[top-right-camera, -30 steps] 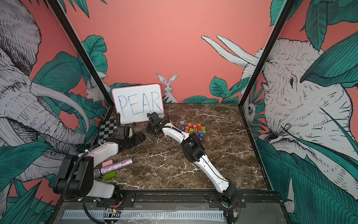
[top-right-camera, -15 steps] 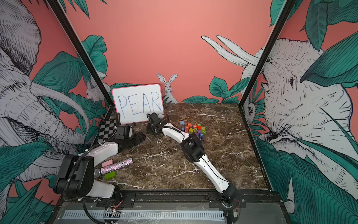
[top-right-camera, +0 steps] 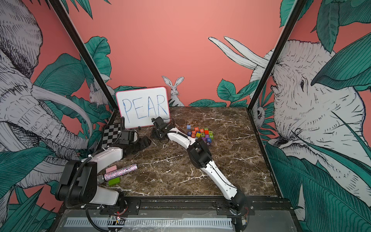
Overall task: Spell the uppercase word “pear” with letter blocks
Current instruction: Place the letter block at the center of the board, then pick up the letter block from the center of the board.
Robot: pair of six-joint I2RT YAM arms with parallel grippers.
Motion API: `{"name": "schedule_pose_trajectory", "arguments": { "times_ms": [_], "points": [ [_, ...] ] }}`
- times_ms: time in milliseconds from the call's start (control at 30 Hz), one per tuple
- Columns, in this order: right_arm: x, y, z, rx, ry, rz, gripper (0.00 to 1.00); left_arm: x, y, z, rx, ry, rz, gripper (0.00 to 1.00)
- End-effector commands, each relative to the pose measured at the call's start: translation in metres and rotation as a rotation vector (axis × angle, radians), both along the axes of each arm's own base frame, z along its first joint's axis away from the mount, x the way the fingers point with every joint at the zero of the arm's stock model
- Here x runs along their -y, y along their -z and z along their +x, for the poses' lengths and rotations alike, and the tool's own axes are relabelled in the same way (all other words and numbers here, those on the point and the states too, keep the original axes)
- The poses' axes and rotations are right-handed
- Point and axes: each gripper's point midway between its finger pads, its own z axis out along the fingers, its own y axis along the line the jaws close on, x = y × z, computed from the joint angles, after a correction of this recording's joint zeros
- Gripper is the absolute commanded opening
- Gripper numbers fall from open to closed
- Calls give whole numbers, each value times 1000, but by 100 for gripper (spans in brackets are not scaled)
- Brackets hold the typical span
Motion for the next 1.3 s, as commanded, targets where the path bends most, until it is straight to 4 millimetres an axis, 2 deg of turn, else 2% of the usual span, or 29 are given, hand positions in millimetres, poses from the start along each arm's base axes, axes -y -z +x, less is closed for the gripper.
{"name": "schedule_pose_trajectory", "arguments": {
  "times_ms": [0,100,167,267,333,433,600,700,767,967,1167,1267],
  "points": [
    [1,-29,-4,2,18,22,44,1,-5,0,9,-11,-26,94],
    [5,-58,-3,52,17,36,44,9,-14,1,37,8,-40,94],
    [12,-78,-3,95,5,24,44,21,-23,2,55,37,-39,94],
    [32,-91,-7,150,-24,-45,45,44,-34,1,67,104,2,95],
    [54,-93,-8,187,-35,-107,45,58,-39,1,76,140,15,95],
    [99,-91,-2,235,-19,-211,45,79,-42,4,87,183,15,95],
    [180,-96,10,305,32,-396,45,109,-36,11,68,256,33,94],
    [215,-95,16,326,53,-473,46,125,-34,16,67,293,40,94],
    [230,-90,18,320,52,-505,46,133,-32,18,61,314,45,94],
    [250,-75,34,323,-35,-614,46,151,-31,32,48,372,51,93],
    [250,-63,59,375,-281,-724,48,171,-34,49,63,450,43,94],
    [258,-52,67,391,-407,-806,50,178,-31,53,62,479,30,93]
  ]
}}
